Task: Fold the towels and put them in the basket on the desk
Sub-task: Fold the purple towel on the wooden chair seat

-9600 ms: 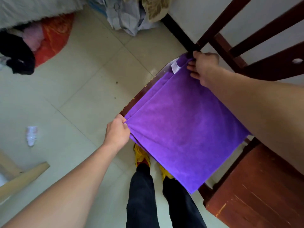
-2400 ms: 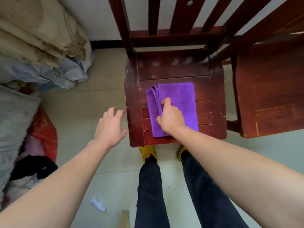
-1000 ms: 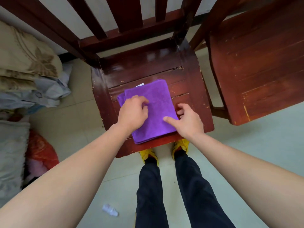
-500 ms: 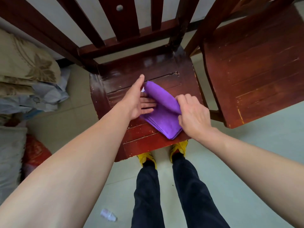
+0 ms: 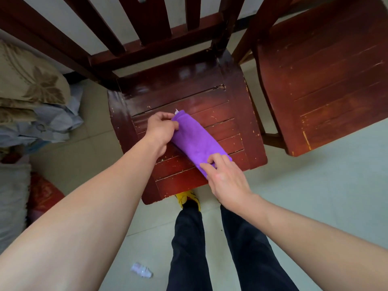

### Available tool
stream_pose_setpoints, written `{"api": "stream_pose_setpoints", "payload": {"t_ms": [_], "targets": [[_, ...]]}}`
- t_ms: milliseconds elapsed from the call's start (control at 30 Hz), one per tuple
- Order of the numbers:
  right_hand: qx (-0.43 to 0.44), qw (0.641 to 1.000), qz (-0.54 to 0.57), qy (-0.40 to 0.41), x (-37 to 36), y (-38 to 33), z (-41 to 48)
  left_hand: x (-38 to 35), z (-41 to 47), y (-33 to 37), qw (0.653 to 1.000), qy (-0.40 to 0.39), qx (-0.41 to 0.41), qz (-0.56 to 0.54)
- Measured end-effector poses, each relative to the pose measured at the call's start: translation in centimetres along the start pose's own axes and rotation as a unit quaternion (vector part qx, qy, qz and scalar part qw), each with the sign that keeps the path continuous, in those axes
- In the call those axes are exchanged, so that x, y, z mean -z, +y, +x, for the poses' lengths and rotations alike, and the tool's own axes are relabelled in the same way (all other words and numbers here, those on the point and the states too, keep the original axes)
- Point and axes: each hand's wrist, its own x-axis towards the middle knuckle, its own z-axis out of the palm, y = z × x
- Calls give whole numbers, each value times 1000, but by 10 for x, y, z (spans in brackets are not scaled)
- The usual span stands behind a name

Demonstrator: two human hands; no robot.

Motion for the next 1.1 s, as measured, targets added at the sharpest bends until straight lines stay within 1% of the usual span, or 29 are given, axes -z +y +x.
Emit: {"api": "stream_pose_setpoints", "payload": {"t_ms": [33, 67, 100, 133, 167, 200, 233, 267, 300, 333, 400, 433, 567, 633, 733, 767, 800, 867, 933, 967, 1000, 1033, 1100], "targets": [[-18, 999, 31, -10, -2, 0, 5, 0, 1, 0, 998, 23, -43, 40], [-38, 997, 63, -17, -4, 1, 11, 0, 1, -1, 987, 51, -100, 111], [-56, 994, 90, -25, -5, 3, 17, 1, -1, -1, 959, 82, -168, 211], [-67, 991, 110, -36, -5, 6, 21, 2, -3, -2, 911, 109, -237, 320], [-69, 990, 120, -42, -5, 9, 25, 3, -8, -1, 854, 122, -299, 408], [-64, 989, 124, -44, -5, 12, 27, 4, -12, 0, 803, 112, -351, 468], [-59, 989, 126, -47, -5, 13, 26, 4, -16, 0, 763, 78, -388, 511], [-52, 990, 124, -48, -5, 14, 25, 3, -17, -2, 736, 30, -409, 539], [-45, 991, 120, -49, -6, 15, 23, 3, -18, -4, 722, -18, -412, 555], [-38, 991, 118, -46, -6, 15, 21, 4, -15, -5, 720, -58, -402, 562], [-32, 992, 111, -43, -7, 15, 22, 8, -10, -5, 732, -111, -372, 560], [-32, 993, 105, -43, -7, 16, 23, 10, -8, -5, 731, -125, -363, 564], [-25, 996, 76, -37, -12, 17, 26, 7, 0, -11, 701, -131, -361, 601], [-23, 996, 74, -36, -13, 18, 28, 5, 3, -11, 694, -129, -357, 612], [-28, 995, 83, -56, -10, 21, 30, 0, 4, 2, 682, -150, -333, 634], [-29, 994, 93, -57, -9, 22, 28, 0, 2, 5, 672, -150, -326, 648], [-34, 993, 103, -56, -7, 22, 27, 0, 0, 8, 653, -138, -331, 667], [-60, 989, 131, -37, -2, 18, 23, 2, -4, 12, 595, -97, -382, 700], [-124, 983, 138, 18, -1, 17, 19, 3, -5, 17, 552, -78, -433, 708], [-164, 978, 124, 42, -1, 17, 17, 4, -4, 21, 535, -89, -441, 715], [-198, 973, 109, 46, -2, 16, 16, 2, -3, 25, 514, -109, -439, 729], [-223, 969, 103, 37, -2, 13, 15, 0, -3, 29, 488, -131, -433, 747], [-251, 963, 92, -5, -2, 9, 18, -6, -4, 32, 450, -154, -418, 774]]}}
